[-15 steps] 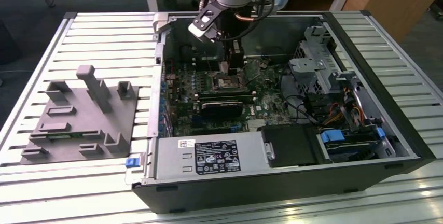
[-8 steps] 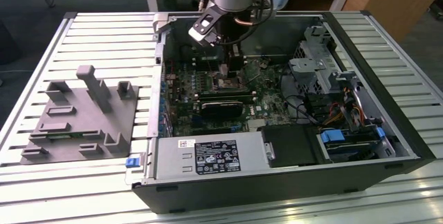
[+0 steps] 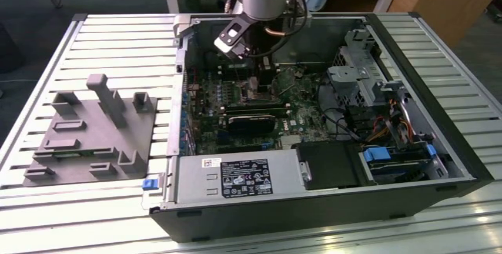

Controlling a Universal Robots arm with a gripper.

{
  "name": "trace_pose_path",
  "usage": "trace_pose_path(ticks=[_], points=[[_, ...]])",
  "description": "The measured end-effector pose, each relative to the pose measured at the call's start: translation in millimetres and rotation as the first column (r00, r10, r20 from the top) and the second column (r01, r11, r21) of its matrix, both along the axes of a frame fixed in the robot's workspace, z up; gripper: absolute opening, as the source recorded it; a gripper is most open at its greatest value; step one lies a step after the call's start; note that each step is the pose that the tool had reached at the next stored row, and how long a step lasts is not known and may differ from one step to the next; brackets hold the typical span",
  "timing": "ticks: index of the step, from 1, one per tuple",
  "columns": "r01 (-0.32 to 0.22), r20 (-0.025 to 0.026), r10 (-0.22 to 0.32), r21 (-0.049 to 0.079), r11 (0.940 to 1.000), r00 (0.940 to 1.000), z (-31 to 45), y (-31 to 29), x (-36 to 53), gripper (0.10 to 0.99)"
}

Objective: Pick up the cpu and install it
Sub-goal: 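Place the cpu into insertion slot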

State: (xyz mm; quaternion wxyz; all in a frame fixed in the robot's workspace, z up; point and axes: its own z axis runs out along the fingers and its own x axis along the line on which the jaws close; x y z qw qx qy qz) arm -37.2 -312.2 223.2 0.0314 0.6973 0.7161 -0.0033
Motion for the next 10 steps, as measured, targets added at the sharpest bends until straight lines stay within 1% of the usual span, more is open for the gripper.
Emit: trace_pose_path(ticks=[1,2,5,7,10], points=[[0.000,-0.0001,0.000,0.001,1.0000,1.0000,-1.5,0.0,0.0,0.537],[0.000,0.0000,0.000,0.005,1.0000,1.0000,-2.7,0.0,0.0,0.537],[0.000,0.0001,0.000,0.020,0.9998,1.0000,-6.3,0.1,0.0,0.537],[0.001,0.0001,-0.001,0.022,0.9997,1.0000,-8.3,0.1,-0.1,0.537],[0.013,0.0001,-0.013,0.022,0.9997,0.9999,-10.7,0.1,0.0,0.537]])
